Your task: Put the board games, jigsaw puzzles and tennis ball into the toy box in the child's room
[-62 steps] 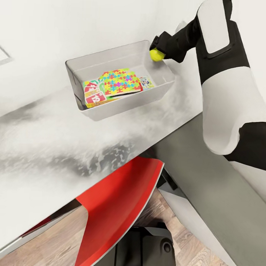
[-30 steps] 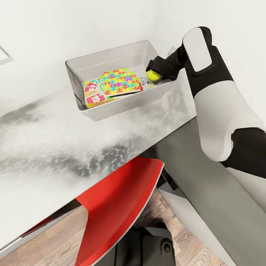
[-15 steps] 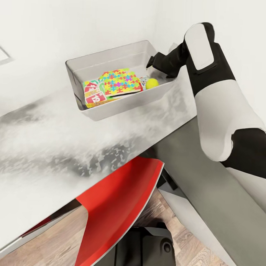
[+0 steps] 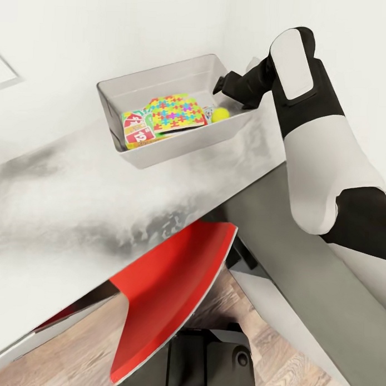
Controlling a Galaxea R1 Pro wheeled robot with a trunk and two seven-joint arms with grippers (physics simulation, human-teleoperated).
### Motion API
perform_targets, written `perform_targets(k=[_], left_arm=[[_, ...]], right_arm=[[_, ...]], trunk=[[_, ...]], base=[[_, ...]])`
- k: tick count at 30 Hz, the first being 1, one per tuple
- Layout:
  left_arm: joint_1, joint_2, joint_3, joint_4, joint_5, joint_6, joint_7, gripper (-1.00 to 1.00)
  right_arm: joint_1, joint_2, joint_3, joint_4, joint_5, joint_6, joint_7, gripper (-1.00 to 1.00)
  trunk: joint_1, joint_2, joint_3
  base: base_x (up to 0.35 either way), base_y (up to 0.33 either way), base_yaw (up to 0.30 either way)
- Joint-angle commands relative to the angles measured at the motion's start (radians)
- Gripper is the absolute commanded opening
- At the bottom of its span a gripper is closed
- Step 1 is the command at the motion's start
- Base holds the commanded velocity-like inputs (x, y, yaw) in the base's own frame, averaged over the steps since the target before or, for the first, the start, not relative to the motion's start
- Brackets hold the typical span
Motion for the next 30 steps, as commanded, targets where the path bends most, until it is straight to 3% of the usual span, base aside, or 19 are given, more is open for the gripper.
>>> perform_targets(k=[1, 23, 30], left_arm=[[-0.006, 0.001, -0.007, 0.001, 0.003, 0.005, -0.002, 1.00], [-0.006, 0.000, -0.007, 0.001, 0.003, 0.008, -0.002, 1.00], [-0.006, 0.000, -0.003, 0.001, 0.003, 0.008, -0.002, 1.00]], right_arm=[[-0.001, 0.000, 0.001, -0.008, -0.010, 0.001, -0.010, 1.00], [0.000, 0.000, 0.001, -0.235, -0.006, 0.053, -0.011, 1.00], [0.064, 0.000, 0.003, -0.280, -0.001, 0.053, -0.012, 1.00]], trunk=[[0.000, -0.002, -0.001], [0.000, -0.002, 0.030], [0.000, -0.002, 0.041]], base=[[-0.263, 0.000, 0.000], [-0.228, 0.000, 0.000], [-0.247, 0.000, 0.000]])
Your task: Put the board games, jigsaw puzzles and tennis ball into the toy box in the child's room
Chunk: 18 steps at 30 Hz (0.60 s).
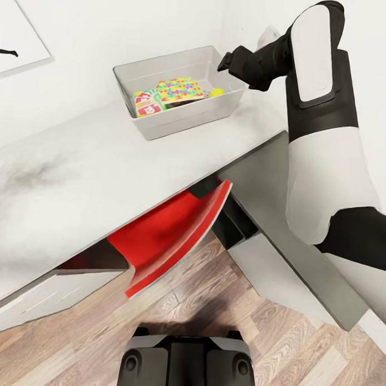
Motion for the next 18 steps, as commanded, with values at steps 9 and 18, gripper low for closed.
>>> perform_targets(k=[9, 18], left_arm=[[-0.005, 0.001, 0.008, 0.001, 0.003, 0.007, -0.002, 1.00], [-0.005, 0.000, 0.009, 0.001, 0.004, 0.007, -0.002, 1.00]], right_arm=[[0.056, 0.000, 0.041, -0.152, -0.011, 0.001, -0.013, 1.00], [0.066, 0.000, 0.071, -0.201, -0.010, 0.001, -0.014, 1.00]], trunk=[[0.000, -0.002, 0.013], [0.000, -0.002, 0.028]], base=[[-0.060, 0.000, 0.000], [-0.105, 0.000, 0.000]])
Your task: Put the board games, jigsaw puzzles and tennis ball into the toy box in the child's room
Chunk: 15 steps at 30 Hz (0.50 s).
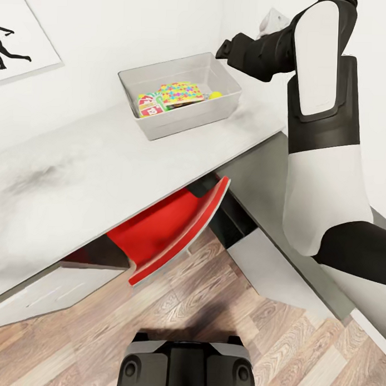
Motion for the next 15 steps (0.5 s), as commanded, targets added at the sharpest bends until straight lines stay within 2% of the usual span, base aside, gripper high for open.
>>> perform_targets(k=[1, 7, 15], left_arm=[[-0.006, 0.001, -0.007, 0.001, 0.003, 0.005, -0.003, 1.00], [-0.006, 0.000, -0.007, 0.000, 0.003, 0.006, -0.003, 1.00], [-0.006, 0.000, -0.006, -0.001, 0.004, 0.007, -0.003, 1.00]], right_arm=[[0.004, 0.000, 0.001, -0.001, -0.009, 0.002, -0.010, 1.00], [0.040, -0.001, 0.004, -0.046, -0.009, 0.002, -0.011, 1.00], [0.096, -0.007, 0.006, -0.100, -0.008, 0.002, -0.011, 1.00]], trunk=[[0.000, -0.002, 0.000], [0.000, -0.002, 0.010], [0.000, -0.002, 0.024]], base=[[-0.269, 0.000, 0.000], [-0.190, 0.000, 0.000], [-0.033, 0.000, 0.000]])
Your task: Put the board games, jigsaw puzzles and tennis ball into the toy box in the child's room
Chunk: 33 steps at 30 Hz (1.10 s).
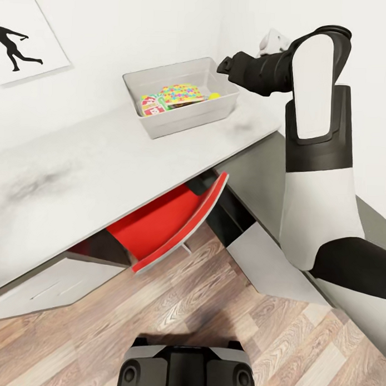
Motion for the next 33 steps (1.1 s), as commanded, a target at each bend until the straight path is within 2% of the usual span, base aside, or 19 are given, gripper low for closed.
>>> perform_targets(k=[1, 14, 33], left_arm=[[-0.006, 0.001, -0.007, 0.001, 0.003, 0.005, -0.003, 1.00], [-0.006, 0.001, -0.008, -0.005, 0.003, 0.011, -0.004, 1.00], [-0.006, 0.001, -0.008, -0.007, 0.003, 0.011, -0.004, 1.00]], right_arm=[[0.001, 0.000, 0.000, -0.002, -0.010, 0.002, -0.010, 1.00], [0.006, -0.001, 0.031, -0.006, -0.011, 0.002, -0.010, 1.00], [0.014, -0.001, 0.034, -0.005, -0.011, 0.002, -0.010, 1.00]], trunk=[[0.001, -0.002, 0.000], [0.001, -0.002, 0.022], [0.001, -0.002, 0.054]], base=[[-0.055, 0.000, 0.000], [-0.104, 0.000, 0.000], [-0.001, 0.000, 0.000]])
